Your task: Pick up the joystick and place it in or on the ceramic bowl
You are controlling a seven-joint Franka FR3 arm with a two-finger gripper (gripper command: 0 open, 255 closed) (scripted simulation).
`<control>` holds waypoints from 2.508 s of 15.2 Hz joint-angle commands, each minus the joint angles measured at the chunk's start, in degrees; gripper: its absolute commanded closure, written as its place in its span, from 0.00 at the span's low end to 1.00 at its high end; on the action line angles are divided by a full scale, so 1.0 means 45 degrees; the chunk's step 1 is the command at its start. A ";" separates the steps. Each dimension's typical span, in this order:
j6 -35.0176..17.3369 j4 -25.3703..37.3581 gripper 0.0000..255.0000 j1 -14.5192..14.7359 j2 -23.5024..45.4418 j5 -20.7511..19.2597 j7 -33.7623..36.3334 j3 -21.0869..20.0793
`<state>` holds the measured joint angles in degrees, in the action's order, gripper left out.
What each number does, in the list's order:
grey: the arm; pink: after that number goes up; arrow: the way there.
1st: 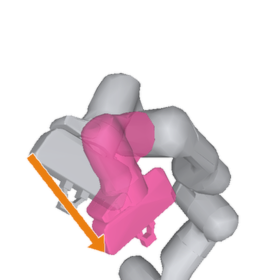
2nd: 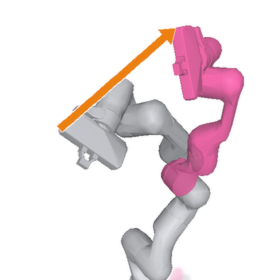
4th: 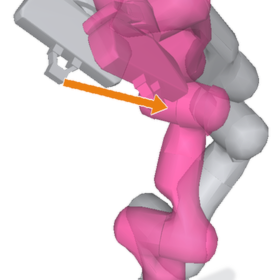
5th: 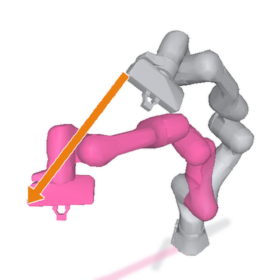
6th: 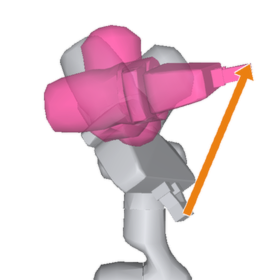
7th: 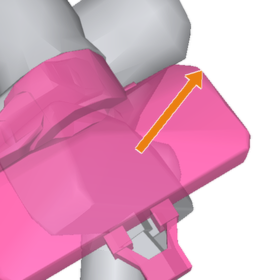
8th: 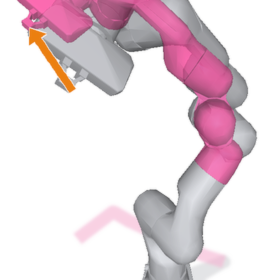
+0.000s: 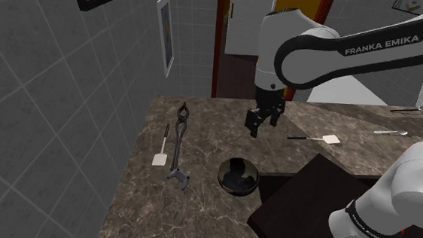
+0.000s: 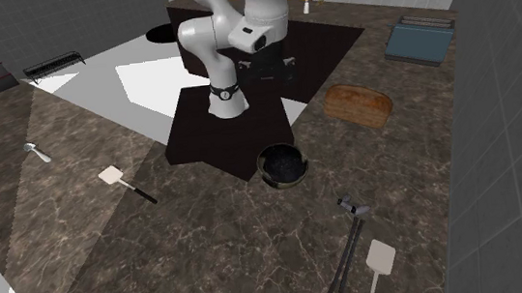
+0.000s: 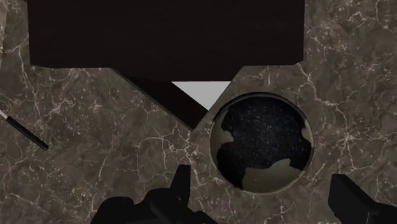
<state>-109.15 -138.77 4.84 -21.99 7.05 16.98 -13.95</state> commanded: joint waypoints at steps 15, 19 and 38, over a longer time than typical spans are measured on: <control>-0.4212 0.3294 0.00 0.0908 0.7596 -0.2271 0.3916 -0.1620; -0.4604 0.4824 0.00 0.1533 0.9638 -0.3180 0.4853 -0.1431; -0.5201 1.0226 0.00 0.3616 1.5744 -0.4803 0.6327 -0.0365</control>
<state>-132.21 -92.68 21.08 48.61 -14.48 45.41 -15.66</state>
